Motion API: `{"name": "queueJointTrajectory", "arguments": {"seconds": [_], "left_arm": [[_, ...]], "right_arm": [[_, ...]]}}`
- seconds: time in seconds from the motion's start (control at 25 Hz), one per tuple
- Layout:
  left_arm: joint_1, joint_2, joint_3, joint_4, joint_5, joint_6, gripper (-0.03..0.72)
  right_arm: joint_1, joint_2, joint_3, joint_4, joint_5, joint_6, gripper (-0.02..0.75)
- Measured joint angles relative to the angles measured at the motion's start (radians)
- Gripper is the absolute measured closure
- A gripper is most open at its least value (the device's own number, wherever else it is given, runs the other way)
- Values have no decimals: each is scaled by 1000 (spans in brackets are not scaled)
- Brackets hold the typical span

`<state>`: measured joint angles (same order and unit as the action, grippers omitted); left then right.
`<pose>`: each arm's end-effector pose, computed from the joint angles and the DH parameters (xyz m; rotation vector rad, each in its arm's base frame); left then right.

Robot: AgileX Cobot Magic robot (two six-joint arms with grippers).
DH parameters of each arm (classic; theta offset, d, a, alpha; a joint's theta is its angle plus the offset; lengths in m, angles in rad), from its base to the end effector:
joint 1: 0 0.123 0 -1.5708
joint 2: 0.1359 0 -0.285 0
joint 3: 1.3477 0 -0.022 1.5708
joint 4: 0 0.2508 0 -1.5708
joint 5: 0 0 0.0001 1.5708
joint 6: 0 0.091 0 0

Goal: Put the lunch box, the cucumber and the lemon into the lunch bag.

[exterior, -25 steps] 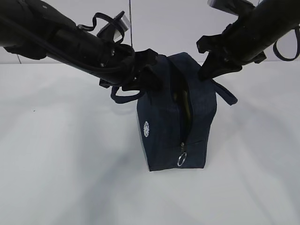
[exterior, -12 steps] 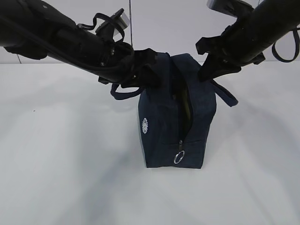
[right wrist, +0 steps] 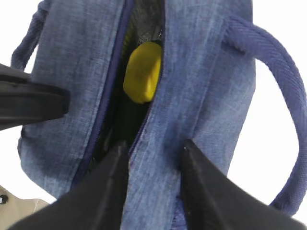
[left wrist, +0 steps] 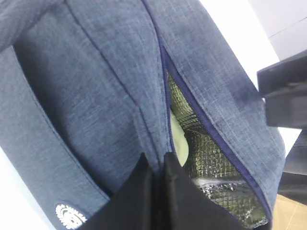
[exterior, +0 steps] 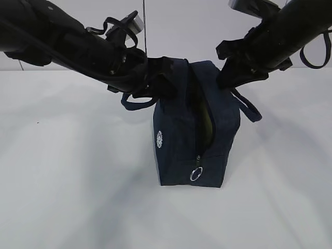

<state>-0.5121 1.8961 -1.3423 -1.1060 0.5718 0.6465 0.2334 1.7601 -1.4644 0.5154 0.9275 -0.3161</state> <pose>0.3437 -0.2438 0.2309 0.4232 2.3948 -1.0199 0.3625 0.1231 0.2894 -0.4287 2.5953 0.6182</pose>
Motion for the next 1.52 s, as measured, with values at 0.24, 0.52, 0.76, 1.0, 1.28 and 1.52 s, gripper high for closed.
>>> {"name": "queueJointTrajectory", "arguments": {"seconds": [0.24, 0.52, 0.76, 1.0, 1.28, 1.52], "left_arm": [[0, 0, 0, 4, 0, 0, 690], [0, 0, 0, 5, -1, 1, 690], [0, 0, 0, 28, -2, 1, 690], [0, 0, 0, 52, -2, 2, 690], [0, 0, 0, 52, -2, 2, 690], [0, 0, 0, 52, -2, 2, 690]], "right_arm": [[0, -2, -10, 2, 34, -11, 467], [0, -47, -11, -12, 46, -11, 455], [0, -100, -11, -21, 76, -11, 453], [0, -172, 43, -24, 56, -14, 452], [0, -335, 265, 14, -67, -63, 451], [0, -383, 391, 187, -61, -262, 451]]}}
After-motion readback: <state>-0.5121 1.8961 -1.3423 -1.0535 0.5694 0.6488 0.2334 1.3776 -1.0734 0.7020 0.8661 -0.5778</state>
